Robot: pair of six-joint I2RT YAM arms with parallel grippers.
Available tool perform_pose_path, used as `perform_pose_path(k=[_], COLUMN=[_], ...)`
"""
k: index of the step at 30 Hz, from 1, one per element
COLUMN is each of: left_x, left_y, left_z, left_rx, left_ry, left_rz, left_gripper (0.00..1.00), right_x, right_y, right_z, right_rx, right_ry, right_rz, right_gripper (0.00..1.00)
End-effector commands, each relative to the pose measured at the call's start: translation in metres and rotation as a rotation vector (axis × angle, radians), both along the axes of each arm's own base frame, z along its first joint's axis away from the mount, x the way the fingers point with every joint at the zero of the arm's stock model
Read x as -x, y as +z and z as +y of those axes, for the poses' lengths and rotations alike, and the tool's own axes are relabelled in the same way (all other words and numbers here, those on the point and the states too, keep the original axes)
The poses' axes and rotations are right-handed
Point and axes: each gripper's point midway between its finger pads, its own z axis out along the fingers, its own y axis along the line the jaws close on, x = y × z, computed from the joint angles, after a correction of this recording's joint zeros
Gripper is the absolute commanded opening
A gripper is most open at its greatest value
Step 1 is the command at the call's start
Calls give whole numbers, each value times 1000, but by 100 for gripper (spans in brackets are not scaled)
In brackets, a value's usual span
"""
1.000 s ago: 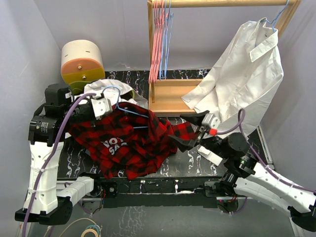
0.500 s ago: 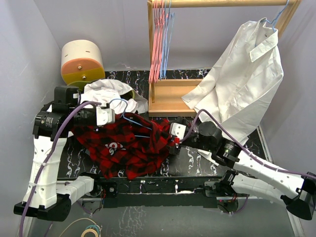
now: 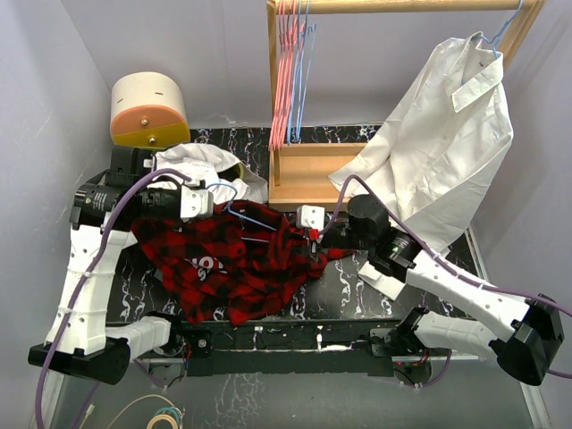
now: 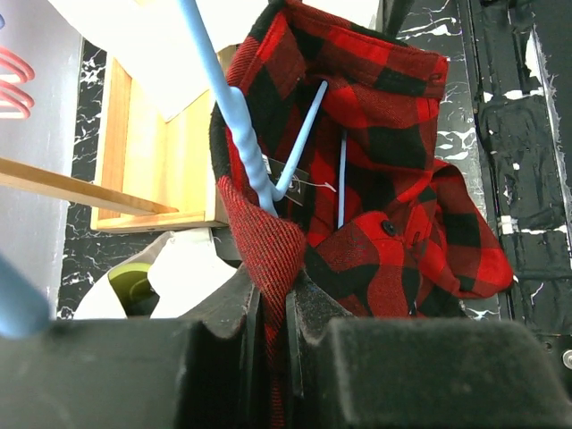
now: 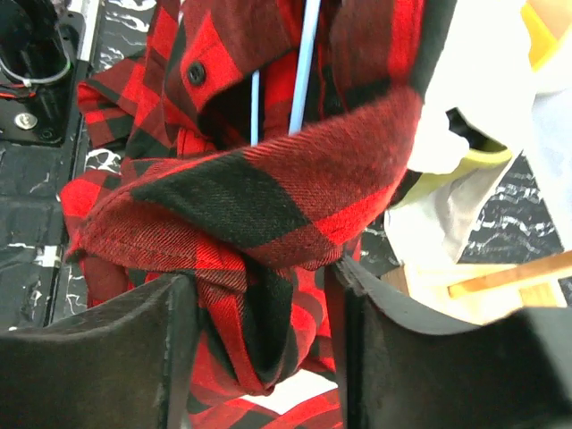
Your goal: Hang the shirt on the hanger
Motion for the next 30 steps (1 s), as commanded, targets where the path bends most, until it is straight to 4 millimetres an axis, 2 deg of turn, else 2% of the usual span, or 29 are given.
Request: perform_pose_path(k=[1,3,4,8,9,10,14,18,20,25,30], left_x=[4,2,2,-1,-2,-3,-6,-9,-9,-10,-9], left_y=[15,19,22,27,29,30,36,38,39,41,42], left_z=[-9,-12,-13,-20,-21,-22,-25,-26,-27,-29,-29], left_rx=[51,75,87,123,130,137,159,165,172,183,182], left_ry=[-53,-52,-58,-83,-85,-88,-89,-93,-97,-104,-102], left_rz=[-30,-11,-5,35,43,49,59,66,71,82,76], left_gripper=[0,0,0,0,0,0,0,0,0,0,0], right_x=[22,25,27,28,27,26,23,21,20,20,13], right_y=[73,77,79,78,78,77,84,95,99,109,104], right_z=[10,15,19,32,34,35,41,47,49,55,63], right_rx=[-191,-216,-228,-231,-235,-241,-281,-326,-347,-384,-371], right_ry=[140,173,190,255,259,263,279,285,293,322,326], right_rz=[-73,-46,-31,11,8,1,-12,-10,-1,16,46], right_gripper=[61,60,56,19,14,12,14,25,27,28,27])
